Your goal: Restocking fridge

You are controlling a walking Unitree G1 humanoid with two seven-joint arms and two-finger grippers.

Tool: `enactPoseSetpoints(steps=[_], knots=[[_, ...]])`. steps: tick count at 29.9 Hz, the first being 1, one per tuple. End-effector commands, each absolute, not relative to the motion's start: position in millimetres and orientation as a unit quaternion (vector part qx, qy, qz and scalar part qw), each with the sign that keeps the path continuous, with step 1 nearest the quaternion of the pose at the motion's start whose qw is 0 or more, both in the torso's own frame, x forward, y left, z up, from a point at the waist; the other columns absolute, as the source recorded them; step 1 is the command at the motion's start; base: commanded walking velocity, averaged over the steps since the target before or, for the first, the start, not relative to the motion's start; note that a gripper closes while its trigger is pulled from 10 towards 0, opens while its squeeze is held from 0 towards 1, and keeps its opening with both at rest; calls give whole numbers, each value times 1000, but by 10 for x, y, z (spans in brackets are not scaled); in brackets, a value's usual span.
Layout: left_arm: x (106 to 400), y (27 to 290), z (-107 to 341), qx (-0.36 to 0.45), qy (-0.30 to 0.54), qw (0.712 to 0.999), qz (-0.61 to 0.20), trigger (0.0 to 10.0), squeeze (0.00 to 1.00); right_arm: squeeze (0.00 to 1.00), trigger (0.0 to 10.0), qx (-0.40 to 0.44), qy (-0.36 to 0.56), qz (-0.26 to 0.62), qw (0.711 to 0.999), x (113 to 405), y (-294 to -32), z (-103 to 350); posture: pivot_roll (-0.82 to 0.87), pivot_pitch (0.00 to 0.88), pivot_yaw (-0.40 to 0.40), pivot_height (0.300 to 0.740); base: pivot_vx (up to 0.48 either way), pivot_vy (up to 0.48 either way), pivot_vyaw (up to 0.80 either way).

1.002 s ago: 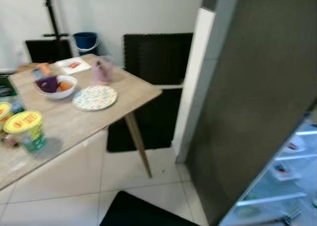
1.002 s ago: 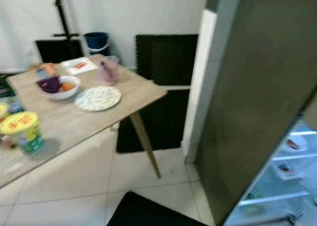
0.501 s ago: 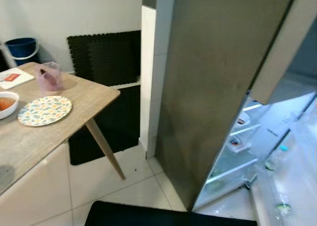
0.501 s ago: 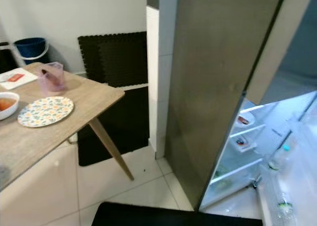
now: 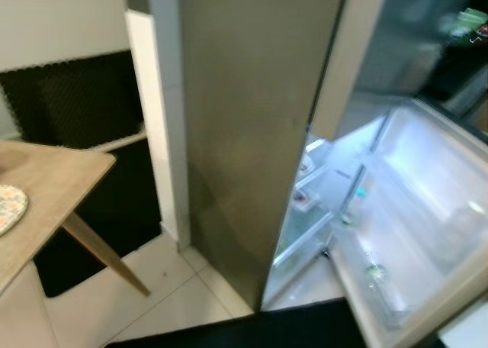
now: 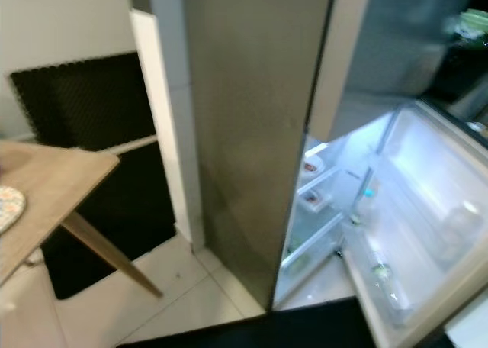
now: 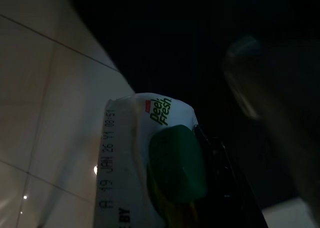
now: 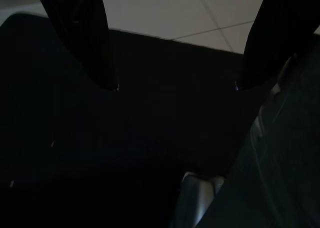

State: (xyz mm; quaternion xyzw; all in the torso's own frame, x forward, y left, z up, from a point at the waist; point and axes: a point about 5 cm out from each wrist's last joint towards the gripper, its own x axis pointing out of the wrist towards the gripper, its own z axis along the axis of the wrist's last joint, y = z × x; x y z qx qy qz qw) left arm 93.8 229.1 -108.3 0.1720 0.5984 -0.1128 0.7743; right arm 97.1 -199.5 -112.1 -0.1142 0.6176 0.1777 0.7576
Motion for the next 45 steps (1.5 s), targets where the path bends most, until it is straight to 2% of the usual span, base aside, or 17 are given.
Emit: enactPoseSetpoints(steps=[1, 6, 7, 8, 45], knots=[[989, 2263, -1077, 175, 593, 778, -114, 0, 0, 0, 10000, -107, 609, 184, 765, 1011, -1935, -1118, -27, 0, 3, 740, 0, 0, -788], [995, 2266, -1075, 176, 592, 778, -112, 0, 0, 0, 10000, -106, 609, 184, 765, 1010, -1936, -1118, -27, 0, 3, 740, 0, 0, -793], [996, 2266, -1075, 176, 592, 778, -112, 2196, 0, 0, 10000, -107, 609, 184, 764, 1010, -1936, -1118, -27, 0, 3, 740, 0, 0, -800], [995, 2265, -1076, 176, 593, 778, -112, 10000, 0, 0, 10000, -107, 609, 184, 764, 1010, -1937, -1118, -28, 0, 4, 740, 0, 0, -800], [941, 2246, -1093, 174, 598, 775, -111, 10000, 0, 0, 10000, -111, 608, 181, 765, 1001, -1953, -1119, -28, 0, 4, 740, 0, 0, -790]])
